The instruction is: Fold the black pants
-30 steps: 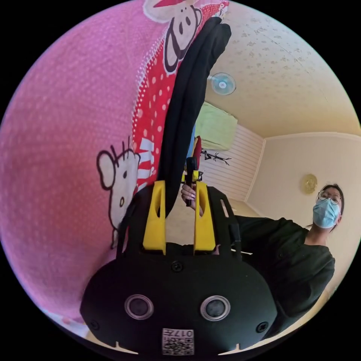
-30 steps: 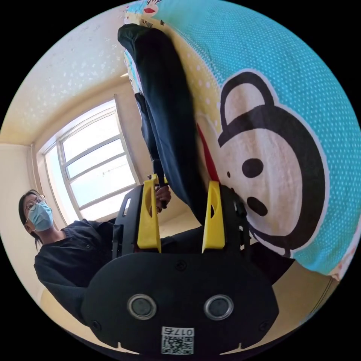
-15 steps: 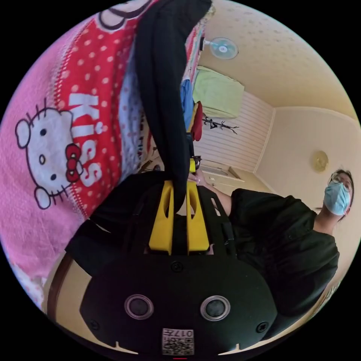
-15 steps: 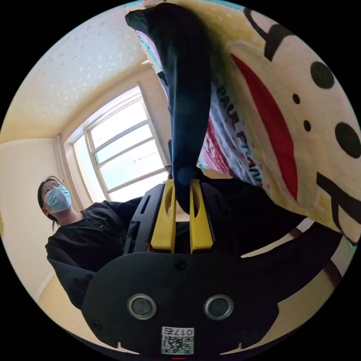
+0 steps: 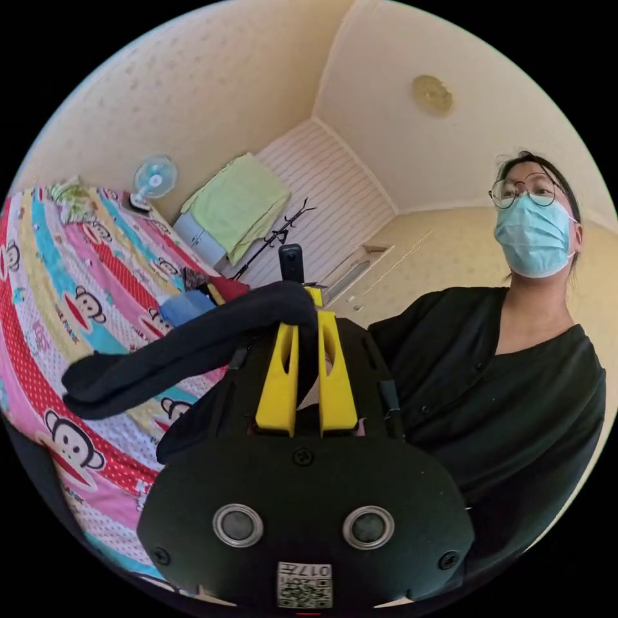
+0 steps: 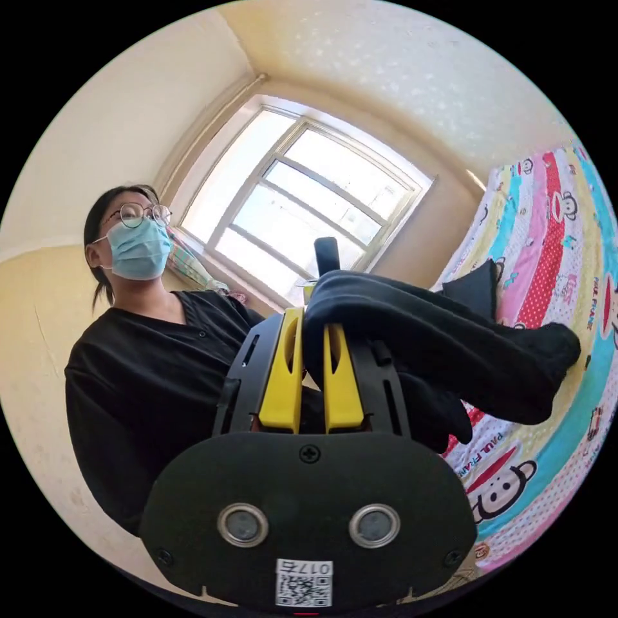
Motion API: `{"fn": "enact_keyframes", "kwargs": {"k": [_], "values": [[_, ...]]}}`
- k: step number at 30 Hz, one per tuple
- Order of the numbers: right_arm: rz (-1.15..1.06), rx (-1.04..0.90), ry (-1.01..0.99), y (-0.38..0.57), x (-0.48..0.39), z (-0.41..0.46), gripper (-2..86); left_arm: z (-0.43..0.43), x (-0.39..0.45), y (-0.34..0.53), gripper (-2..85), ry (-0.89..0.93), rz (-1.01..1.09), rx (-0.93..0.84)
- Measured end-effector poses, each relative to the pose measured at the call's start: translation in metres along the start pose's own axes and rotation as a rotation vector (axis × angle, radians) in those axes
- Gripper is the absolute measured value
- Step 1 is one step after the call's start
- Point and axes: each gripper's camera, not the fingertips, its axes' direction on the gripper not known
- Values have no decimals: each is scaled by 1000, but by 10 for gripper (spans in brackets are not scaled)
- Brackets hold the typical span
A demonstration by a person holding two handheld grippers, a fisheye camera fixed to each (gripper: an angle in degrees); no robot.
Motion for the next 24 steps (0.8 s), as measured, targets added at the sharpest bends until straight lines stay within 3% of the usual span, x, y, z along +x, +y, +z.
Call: {"fn": "enact_keyframes", "kwargs": {"k": [5,10,18,24], "values": [[-203,-18,120,-26,-98,-11,6,26,82,-45,51,-127,206,71],[-289,-19,128,-42,-133,-23,4,48,86,-65,51,-129,269,159],[69,-24,167,-68,24,-35,6,64,-71,-65,51,-245,-165,239],[229,-154,341,-101,122,-20,24,74,-183,-69,62,-448,-382,154]]}}
